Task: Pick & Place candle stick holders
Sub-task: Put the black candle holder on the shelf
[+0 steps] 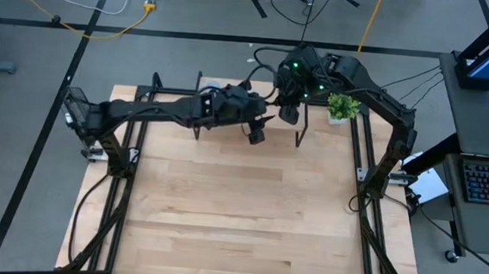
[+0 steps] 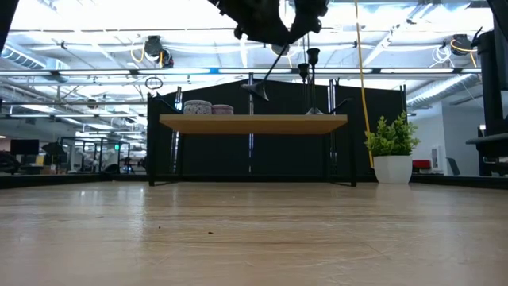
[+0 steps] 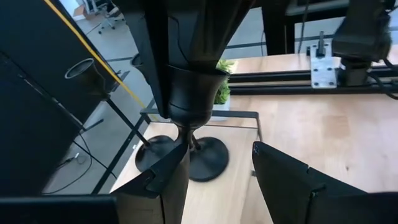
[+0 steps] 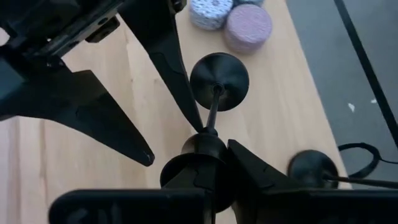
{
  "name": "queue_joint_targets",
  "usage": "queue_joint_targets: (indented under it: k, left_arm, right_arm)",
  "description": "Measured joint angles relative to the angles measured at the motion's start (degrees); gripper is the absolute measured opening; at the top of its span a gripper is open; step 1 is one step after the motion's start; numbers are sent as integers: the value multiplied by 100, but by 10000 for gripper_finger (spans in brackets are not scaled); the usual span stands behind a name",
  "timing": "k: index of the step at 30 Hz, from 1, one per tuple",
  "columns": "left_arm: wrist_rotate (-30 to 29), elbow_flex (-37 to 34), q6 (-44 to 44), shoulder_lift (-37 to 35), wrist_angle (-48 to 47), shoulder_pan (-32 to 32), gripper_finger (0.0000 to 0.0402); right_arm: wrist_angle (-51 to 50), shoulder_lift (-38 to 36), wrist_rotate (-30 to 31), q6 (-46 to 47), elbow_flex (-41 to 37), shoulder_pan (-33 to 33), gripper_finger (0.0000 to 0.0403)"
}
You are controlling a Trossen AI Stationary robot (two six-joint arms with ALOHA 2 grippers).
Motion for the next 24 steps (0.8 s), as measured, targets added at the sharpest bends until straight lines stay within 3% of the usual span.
queue_joint_targets:
  k: [8, 19, 24]
  left_arm:
    - [-132, 130, -32, 148, 30, 106, 170]
    - [-185, 130, -6, 154, -46, 198, 91]
    - [41, 130, 157, 152, -165, 208, 18]
  right_arm:
    - [52, 2, -213, -136, -1, 15, 13]
    - [-1, -2, -252, -277, 0, 8, 13]
    - [-41, -2, -285, -286, 0, 6, 13]
